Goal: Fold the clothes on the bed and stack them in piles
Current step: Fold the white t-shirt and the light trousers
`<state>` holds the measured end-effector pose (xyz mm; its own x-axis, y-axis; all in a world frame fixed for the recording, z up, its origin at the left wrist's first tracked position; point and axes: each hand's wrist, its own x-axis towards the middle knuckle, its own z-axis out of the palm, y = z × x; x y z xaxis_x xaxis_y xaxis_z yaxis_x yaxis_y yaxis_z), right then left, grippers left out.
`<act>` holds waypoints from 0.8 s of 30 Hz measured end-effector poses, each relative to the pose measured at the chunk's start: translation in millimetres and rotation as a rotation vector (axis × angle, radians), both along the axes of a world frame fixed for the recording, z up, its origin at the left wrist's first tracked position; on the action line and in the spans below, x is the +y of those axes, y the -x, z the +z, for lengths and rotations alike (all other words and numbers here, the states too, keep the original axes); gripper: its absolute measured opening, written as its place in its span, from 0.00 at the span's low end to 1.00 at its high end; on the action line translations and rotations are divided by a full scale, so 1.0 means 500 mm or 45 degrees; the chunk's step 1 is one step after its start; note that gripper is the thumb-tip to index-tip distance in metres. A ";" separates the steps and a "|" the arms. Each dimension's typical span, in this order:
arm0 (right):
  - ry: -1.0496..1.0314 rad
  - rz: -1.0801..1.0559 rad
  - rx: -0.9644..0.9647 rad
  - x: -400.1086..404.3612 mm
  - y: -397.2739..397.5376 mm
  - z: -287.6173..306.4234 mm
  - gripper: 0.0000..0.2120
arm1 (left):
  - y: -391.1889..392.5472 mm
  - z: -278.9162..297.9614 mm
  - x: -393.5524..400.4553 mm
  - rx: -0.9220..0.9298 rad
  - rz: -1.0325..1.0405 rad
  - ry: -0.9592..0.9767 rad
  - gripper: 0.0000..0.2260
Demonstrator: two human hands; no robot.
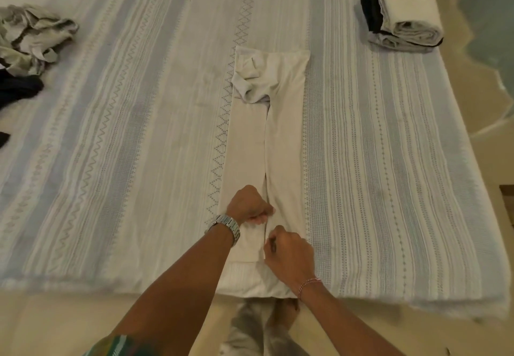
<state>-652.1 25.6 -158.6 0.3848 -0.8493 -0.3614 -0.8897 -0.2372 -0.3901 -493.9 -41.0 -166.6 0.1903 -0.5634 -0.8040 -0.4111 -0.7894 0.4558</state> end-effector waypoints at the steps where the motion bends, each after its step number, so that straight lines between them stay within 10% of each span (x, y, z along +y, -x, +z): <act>1: 0.005 0.018 -0.018 0.005 0.002 0.001 0.10 | 0.004 0.003 0.015 0.011 -0.003 -0.012 0.12; 13: 0.053 -0.361 -0.256 0.065 0.114 -0.026 0.13 | 0.004 0.013 0.093 0.075 -0.208 -0.204 0.12; 24: -0.447 -0.882 -0.405 0.030 0.126 -0.016 0.13 | 0.011 0.011 0.133 0.100 -0.183 -0.193 0.10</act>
<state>-714.9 40.5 -166.4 -0.0540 -0.7898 -0.6110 -0.6247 0.5041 -0.5964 -499.5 25.7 -161.3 0.0503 -0.4515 -0.8909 -0.4921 -0.7874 0.3713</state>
